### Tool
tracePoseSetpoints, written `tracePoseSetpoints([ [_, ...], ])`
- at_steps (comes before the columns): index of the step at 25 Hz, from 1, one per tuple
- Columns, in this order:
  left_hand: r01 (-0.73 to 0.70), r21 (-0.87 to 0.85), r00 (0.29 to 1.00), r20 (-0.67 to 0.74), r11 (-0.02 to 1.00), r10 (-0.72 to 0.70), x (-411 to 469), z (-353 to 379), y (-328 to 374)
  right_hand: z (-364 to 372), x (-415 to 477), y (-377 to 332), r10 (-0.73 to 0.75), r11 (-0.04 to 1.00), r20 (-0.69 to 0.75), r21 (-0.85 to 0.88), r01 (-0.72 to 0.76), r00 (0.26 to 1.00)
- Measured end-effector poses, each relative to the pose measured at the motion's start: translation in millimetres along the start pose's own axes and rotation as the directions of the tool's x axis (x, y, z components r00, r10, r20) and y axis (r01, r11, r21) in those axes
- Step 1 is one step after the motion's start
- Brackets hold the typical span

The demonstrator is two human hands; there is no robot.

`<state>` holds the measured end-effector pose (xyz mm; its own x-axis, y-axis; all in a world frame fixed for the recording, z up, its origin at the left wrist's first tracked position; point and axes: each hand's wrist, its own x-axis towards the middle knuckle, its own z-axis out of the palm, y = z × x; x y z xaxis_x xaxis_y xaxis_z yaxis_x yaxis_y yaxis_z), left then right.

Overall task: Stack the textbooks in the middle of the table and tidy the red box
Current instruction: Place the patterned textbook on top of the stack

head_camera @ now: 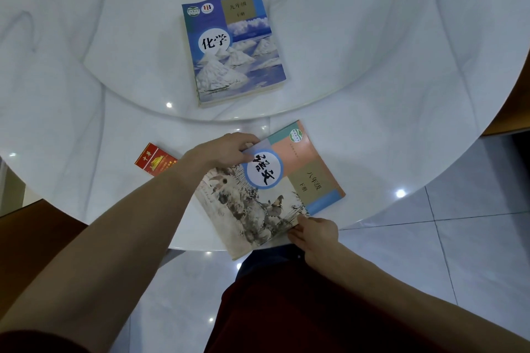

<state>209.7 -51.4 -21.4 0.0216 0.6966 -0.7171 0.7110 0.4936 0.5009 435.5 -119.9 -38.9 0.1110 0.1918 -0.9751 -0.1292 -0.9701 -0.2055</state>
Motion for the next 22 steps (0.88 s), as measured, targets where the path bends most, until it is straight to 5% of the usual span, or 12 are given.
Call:
tracePoseSetpoints([
  [5, -0.018, -0.269, 0.998, 0.058, 0.963, 0.035, -20, -4, 2, 0, -1, -2, 0.022, 1.0, 0.08, 0.004, -0.023, 0.997],
  [10, -0.045, -0.431, 0.998, 0.022, 0.901, 0.06, -33, -9, 0, -1, -8, -1, -0.137, 0.989, 0.065, -0.048, 0.14, 0.988],
  [15, -0.136, -0.548, 0.989, -0.119, 0.825, 0.084, -39, -25, -3, -4, -22, -31, -0.363, 0.932, 0.181, 0.047, 0.36, 0.914],
  [22, -0.233, -0.674, 0.946, -0.324, 0.702, 0.003, -39, -41, 3, 16, -48, -103, -0.495, 0.865, 0.277, 0.067, 0.497, 0.824],
])
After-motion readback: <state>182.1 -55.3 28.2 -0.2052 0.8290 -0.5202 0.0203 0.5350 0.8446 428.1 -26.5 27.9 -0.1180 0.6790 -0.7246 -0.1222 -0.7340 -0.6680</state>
